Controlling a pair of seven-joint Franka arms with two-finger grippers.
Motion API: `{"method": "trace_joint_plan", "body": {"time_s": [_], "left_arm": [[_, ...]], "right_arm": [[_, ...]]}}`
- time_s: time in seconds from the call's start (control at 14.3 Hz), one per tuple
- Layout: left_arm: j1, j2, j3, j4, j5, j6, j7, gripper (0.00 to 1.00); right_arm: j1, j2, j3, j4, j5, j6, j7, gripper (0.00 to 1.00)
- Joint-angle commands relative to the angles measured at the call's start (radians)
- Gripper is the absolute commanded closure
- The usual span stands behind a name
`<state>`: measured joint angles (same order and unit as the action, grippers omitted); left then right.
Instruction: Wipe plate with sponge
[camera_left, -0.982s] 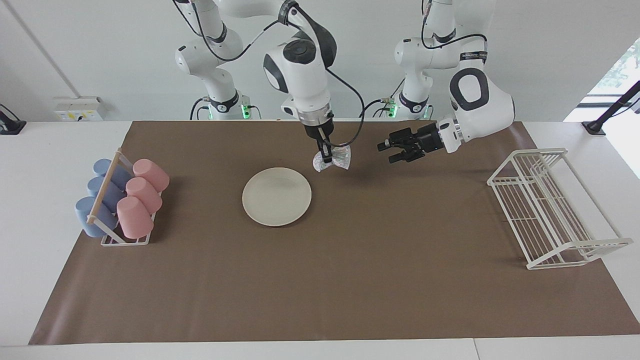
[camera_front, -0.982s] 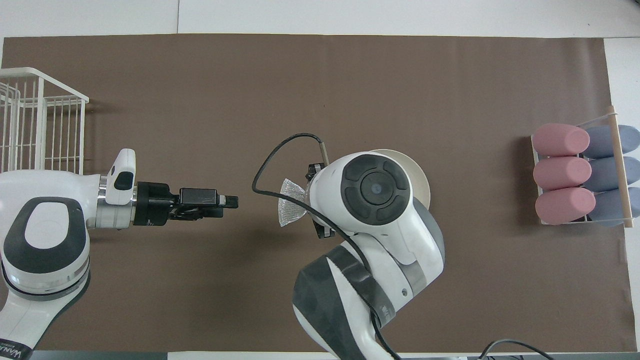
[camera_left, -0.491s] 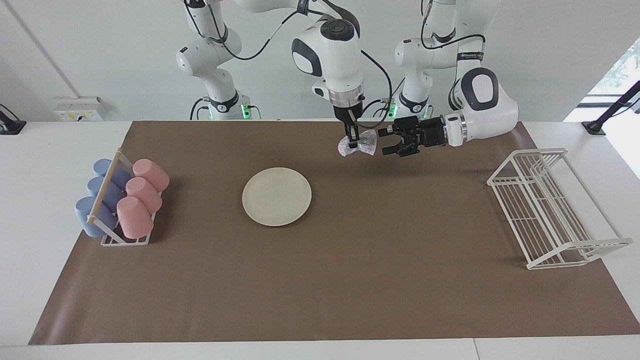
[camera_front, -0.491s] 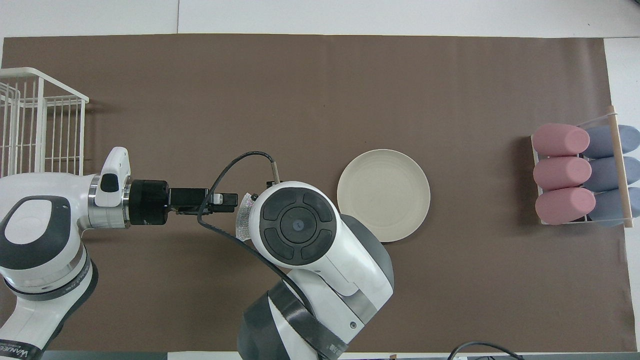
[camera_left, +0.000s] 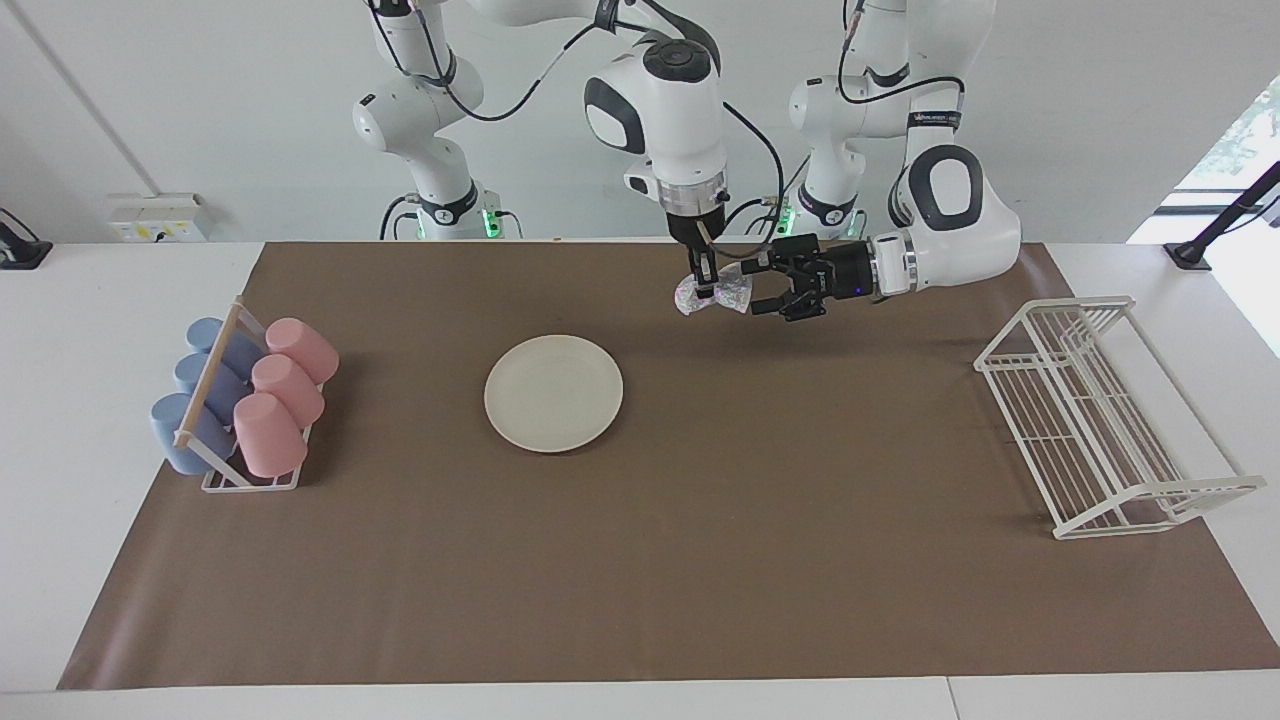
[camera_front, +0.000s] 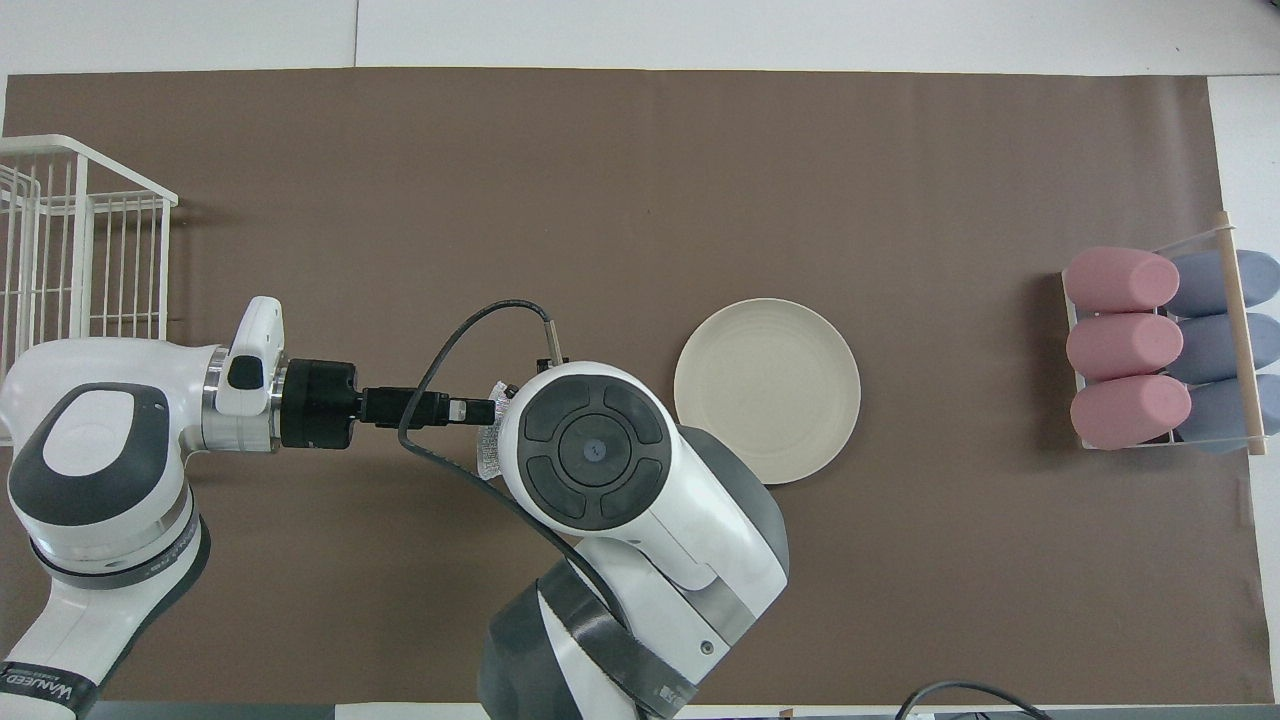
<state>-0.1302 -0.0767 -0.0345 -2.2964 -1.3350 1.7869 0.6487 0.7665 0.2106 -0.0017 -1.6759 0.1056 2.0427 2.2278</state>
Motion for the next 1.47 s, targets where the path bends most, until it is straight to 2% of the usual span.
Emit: {"method": "trace_joint_plan", "body": {"time_s": [0.0, 0.14, 0.21, 0.77, 0.84, 0.91, 0.98, 1.19, 1.26, 1.4], "left_arm": [[-0.026, 0.017, 0.005, 0.023, 0.016, 0.012, 0.009, 0.55], [-0.057, 0.015, 0.005, 0.019, 0.013, 0.034, 0.003, 0.78], [-0.058, 0.014, 0.005, 0.017, 0.013, 0.034, -0.001, 0.98], [-0.045, 0.011, 0.008, 0.015, 0.013, 0.014, -0.035, 1.0], [-0.045, 0.011, 0.008, 0.015, 0.013, 0.014, -0.037, 1.0], [-0.045, 0.011, 0.008, 0.015, 0.013, 0.014, -0.037, 1.0], [-0.045, 0.011, 0.008, 0.015, 0.013, 0.014, -0.037, 1.0], [-0.045, 0.011, 0.008, 0.015, 0.013, 0.014, -0.037, 1.0], [-0.045, 0.011, 0.008, 0.015, 0.013, 0.014, -0.037, 1.0], [-0.045, 0.012, 0.01, 0.015, 0.014, 0.02, -0.038, 1.0]], "right_arm": [[-0.006, 0.016, 0.002, 0.028, -0.026, -0.018, 0.02, 1.0], [-0.006, 0.016, 0.002, 0.027, -0.026, -0.018, 0.02, 1.0], [-0.006, 0.016, 0.002, 0.027, -0.026, -0.018, 0.02, 1.0], [-0.013, 0.012, 0.002, 0.015, -0.024, -0.01, 0.006, 1.0], [-0.022, 0.001, 0.002, 0.009, -0.024, -0.022, -0.034, 0.82], [-0.032, -0.02, 0.002, -0.016, -0.024, -0.022, -0.087, 0.18], [-0.032, -0.025, 0.0, -0.031, -0.024, -0.019, -0.102, 0.0], [-0.059, -0.063, 0.0, -0.059, -0.024, -0.024, -0.153, 0.0], [-0.081, -0.089, 0.0, -0.077, -0.024, -0.029, -0.246, 0.0], [-0.148, -0.147, -0.001, -0.108, -0.026, -0.125, -0.527, 0.0]]}}
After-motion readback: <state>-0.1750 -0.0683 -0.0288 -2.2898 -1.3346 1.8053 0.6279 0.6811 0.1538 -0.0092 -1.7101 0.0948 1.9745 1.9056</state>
